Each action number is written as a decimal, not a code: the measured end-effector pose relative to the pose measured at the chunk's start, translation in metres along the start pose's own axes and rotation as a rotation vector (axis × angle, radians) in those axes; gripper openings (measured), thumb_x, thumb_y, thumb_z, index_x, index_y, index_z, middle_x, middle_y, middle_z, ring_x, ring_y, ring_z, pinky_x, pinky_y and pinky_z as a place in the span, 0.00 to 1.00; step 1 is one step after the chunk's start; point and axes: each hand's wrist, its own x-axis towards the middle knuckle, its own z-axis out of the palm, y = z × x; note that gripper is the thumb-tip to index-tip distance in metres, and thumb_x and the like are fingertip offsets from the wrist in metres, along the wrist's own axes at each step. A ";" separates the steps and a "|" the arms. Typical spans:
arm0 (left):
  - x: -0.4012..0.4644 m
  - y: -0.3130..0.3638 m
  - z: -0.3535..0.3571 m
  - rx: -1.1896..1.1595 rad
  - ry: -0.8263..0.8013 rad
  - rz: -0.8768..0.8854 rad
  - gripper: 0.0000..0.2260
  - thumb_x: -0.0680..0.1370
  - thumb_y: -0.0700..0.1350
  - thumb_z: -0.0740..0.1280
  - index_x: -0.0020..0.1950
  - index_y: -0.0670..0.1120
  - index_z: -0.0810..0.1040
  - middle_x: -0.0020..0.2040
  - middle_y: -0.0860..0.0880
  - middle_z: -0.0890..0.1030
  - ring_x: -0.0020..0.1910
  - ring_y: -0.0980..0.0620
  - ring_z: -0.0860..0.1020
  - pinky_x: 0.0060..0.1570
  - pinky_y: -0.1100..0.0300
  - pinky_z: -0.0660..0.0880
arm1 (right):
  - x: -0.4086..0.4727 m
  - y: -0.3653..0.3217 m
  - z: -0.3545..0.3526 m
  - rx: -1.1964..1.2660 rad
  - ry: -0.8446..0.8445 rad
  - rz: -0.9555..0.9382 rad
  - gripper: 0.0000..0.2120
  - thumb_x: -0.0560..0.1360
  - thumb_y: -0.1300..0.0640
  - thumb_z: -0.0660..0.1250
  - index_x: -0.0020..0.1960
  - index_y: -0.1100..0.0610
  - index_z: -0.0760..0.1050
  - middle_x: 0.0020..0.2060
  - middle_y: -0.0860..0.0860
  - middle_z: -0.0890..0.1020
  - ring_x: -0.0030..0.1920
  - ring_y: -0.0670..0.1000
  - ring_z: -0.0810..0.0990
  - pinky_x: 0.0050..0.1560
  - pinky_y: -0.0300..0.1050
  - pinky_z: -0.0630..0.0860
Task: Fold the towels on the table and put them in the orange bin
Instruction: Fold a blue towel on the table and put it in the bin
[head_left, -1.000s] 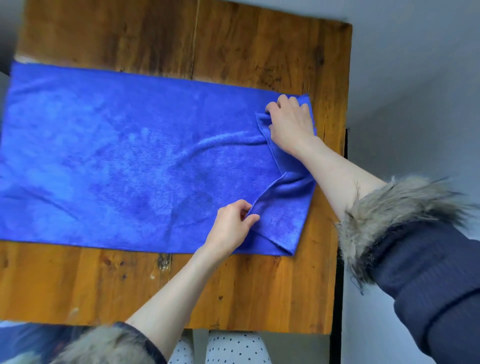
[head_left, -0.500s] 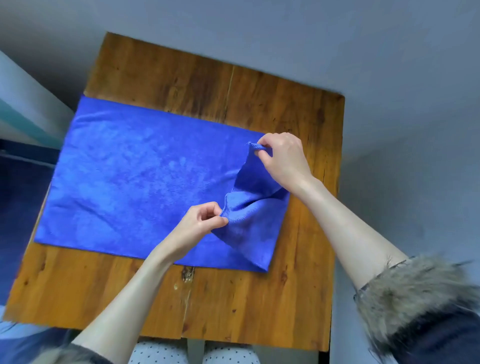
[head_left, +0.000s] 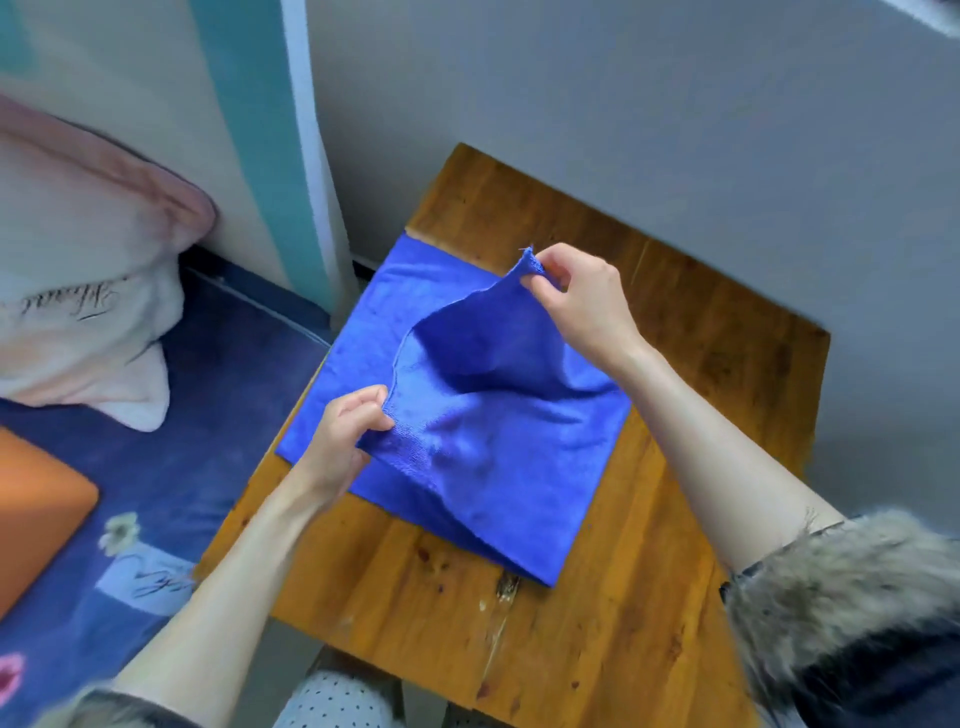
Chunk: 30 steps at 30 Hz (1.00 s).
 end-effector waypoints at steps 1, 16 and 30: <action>0.001 0.002 -0.012 0.009 0.027 0.022 0.15 0.62 0.37 0.57 0.26 0.53 0.54 0.27 0.57 0.57 0.26 0.58 0.54 0.28 0.61 0.50 | 0.010 -0.007 0.010 0.006 -0.013 -0.003 0.04 0.75 0.58 0.65 0.45 0.57 0.78 0.36 0.48 0.77 0.39 0.48 0.73 0.41 0.40 0.67; 0.031 -0.067 -0.117 0.560 0.549 -0.149 0.05 0.76 0.45 0.65 0.41 0.51 0.77 0.36 0.58 0.77 0.40 0.54 0.76 0.37 0.65 0.68 | 0.092 0.002 0.138 -0.169 -0.163 0.172 0.08 0.76 0.56 0.61 0.44 0.59 0.75 0.38 0.51 0.77 0.40 0.52 0.72 0.38 0.44 0.65; 0.050 -0.071 -0.106 0.900 0.569 -0.015 0.05 0.78 0.40 0.62 0.48 0.39 0.76 0.46 0.42 0.76 0.44 0.40 0.75 0.46 0.47 0.71 | 0.070 0.042 0.175 -0.562 -0.312 -0.078 0.13 0.78 0.57 0.58 0.62 0.57 0.72 0.60 0.56 0.70 0.58 0.58 0.68 0.52 0.51 0.68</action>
